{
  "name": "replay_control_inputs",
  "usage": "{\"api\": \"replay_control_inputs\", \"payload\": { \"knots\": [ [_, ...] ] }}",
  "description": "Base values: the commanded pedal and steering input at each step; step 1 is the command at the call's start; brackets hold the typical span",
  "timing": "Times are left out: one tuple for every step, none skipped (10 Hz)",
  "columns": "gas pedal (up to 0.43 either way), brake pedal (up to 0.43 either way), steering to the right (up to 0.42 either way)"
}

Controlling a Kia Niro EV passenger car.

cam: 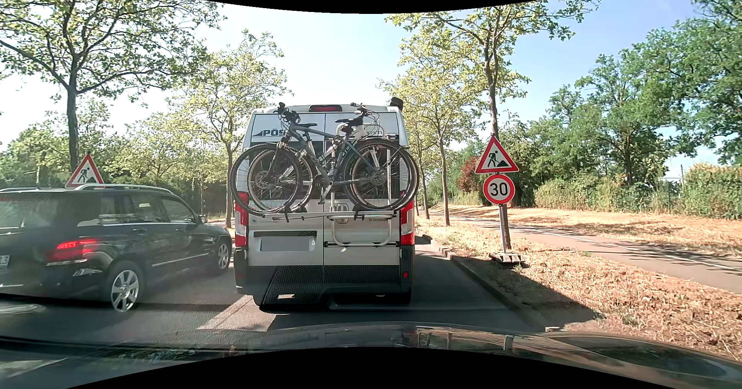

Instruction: Follow the waypoints while adhering to traffic rules and regulations

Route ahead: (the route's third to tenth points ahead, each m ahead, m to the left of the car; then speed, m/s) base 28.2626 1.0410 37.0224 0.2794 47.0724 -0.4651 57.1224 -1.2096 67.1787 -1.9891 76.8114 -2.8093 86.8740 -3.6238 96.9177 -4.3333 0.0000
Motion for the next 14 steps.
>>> {"api": "replay_control_inputs", "payload": {
  "knots": [
    [0.000,0.220,-0.016],
    [0.000,0.213,-0.016],
    [0.000,0.220,-0.016],
    [0.000,0.220,-0.016],
    [0.000,0.220,-0.016],
    [0.000,0.220,-0.016],
    [0.000,0.213,-0.016],
    [0.000,0.220,-0.016],
    [0.000,0.220,-0.016],
    [0.000,0.226,-0.016],
    [0.000,0.220,-0.016],
    [0.000,0.226,-0.016],
    [0.000,0.220,-0.016],
    [0.000,0.220,-0.016]
  ]
}}
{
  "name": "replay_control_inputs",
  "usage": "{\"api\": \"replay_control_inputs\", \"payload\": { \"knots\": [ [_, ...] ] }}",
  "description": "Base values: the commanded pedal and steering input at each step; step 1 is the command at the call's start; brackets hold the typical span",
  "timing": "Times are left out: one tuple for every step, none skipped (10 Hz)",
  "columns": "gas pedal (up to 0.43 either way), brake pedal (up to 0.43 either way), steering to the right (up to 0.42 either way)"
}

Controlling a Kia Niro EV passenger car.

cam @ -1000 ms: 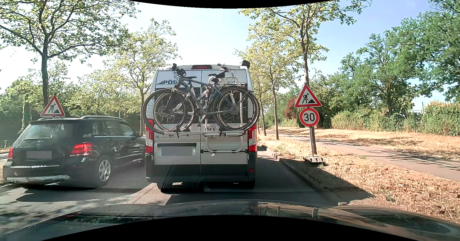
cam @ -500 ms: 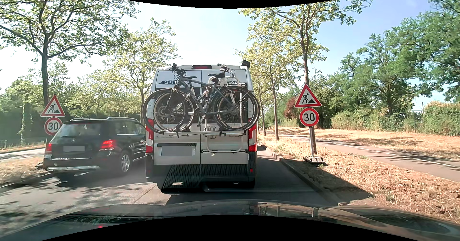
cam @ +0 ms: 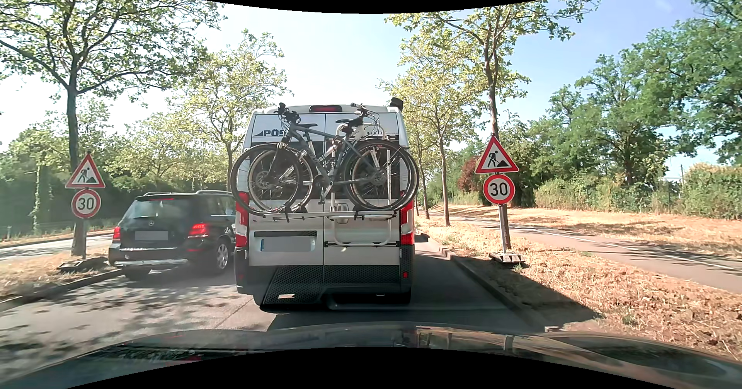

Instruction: Follow the waypoints while adhering to traffic rules and regulations

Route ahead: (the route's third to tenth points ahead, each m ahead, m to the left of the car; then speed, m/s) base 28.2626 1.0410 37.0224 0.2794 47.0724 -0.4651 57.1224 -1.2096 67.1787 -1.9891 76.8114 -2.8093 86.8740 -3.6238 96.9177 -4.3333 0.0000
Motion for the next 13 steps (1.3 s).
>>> {"api": "replay_control_inputs", "payload": {
  "knots": [
    [0.000,0.220,-0.016],
    [0.000,0.220,-0.016],
    [0.000,0.220,-0.016],
    [0.000,0.220,-0.016],
    [0.000,0.220,-0.016],
    [0.000,0.226,-0.016],
    [0.000,0.226,-0.016],
    [0.000,0.220,-0.016],
    [0.000,0.220,-0.016],
    [0.000,0.226,-0.016],
    [0.000,0.220,-0.016],
    [0.000,0.220,-0.016],
    [0.000,0.226,-0.016]
  ]
}}
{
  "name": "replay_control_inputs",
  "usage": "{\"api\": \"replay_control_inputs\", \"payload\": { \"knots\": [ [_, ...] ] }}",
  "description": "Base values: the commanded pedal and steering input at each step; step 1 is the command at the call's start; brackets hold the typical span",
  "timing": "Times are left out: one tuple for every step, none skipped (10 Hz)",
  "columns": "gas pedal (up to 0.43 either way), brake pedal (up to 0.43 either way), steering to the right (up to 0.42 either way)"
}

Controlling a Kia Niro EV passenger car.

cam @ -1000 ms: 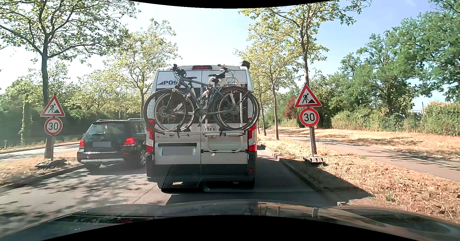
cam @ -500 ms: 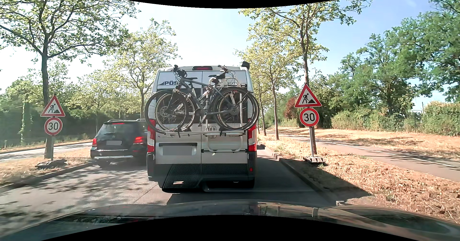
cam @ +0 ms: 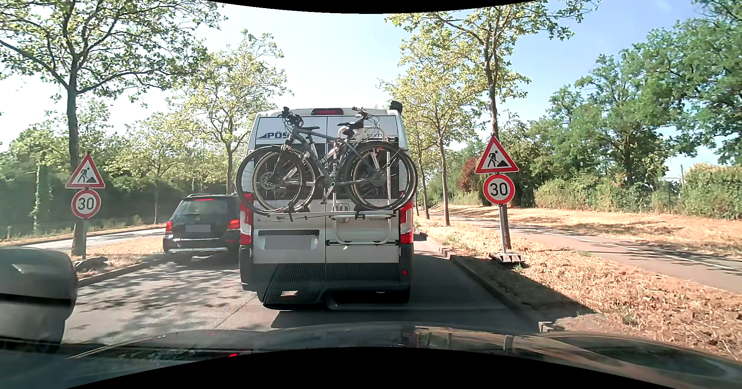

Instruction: Follow the waypoints while adhering to traffic rules and regulations

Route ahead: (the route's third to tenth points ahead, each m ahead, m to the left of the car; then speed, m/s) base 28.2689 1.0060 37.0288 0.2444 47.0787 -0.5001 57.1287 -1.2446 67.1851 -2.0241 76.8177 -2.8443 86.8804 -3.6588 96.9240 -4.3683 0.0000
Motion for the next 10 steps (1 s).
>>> {"api": "replay_control_inputs", "payload": {
  "knots": [
    [0.000,0.220,-0.016],
    [0.000,0.220,-0.016],
    [0.000,0.220,-0.016],
    [0.000,0.207,-0.016],
    [0.000,0.177,-0.016],
    [0.000,0.128,-0.016],
    [0.000,0.073,-0.016],
    [0.000,0.006,-0.016],
    [0.000,0.000,-0.016],
    [0.000,0.000,-0.016]
  ]
}}
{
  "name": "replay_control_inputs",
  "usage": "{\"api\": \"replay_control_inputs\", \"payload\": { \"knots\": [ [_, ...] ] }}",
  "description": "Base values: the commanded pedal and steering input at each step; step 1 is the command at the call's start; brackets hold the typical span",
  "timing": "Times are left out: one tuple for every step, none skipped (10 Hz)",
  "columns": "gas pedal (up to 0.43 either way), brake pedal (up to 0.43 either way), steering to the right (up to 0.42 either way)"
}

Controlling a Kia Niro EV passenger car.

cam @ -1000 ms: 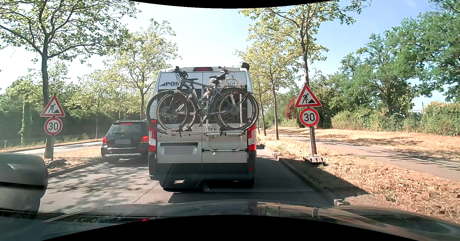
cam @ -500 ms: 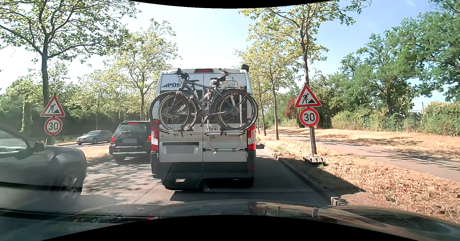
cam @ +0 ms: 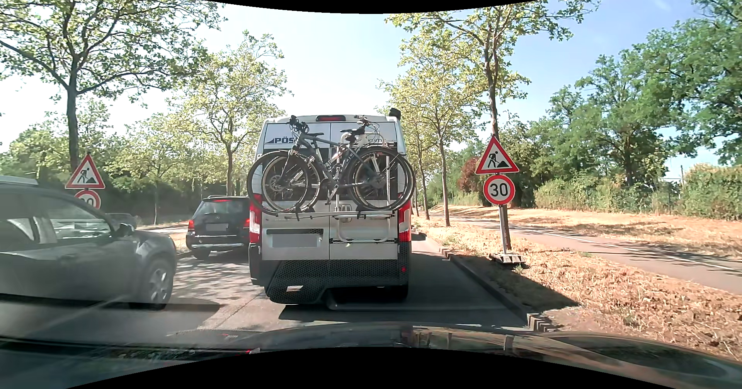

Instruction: Follow the waypoints while adhering to traffic rules and regulations

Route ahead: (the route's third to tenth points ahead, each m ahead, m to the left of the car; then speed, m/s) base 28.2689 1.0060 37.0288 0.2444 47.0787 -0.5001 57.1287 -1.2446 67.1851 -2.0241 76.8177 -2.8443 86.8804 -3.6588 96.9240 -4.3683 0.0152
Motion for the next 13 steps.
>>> {"api": "replay_control_inputs", "payload": {
  "knots": [
    [0.000,0.000,-0.016],
    [0.000,0.000,-0.015],
    [0.000,0.000,-0.013],
    [0.000,0.000,-0.009],
    [0.000,0.000,-0.006],
    [0.000,0.000,-0.004],
    [0.000,0.000,0.000],
    [0.000,0.000,0.002],
    [0.000,0.006,0.005],
    [0.000,0.006,0.009],
    [0.000,0.018,0.011],
    [0.000,0.030,0.011],
    [0.000,0.055,0.011]
  ]
}}
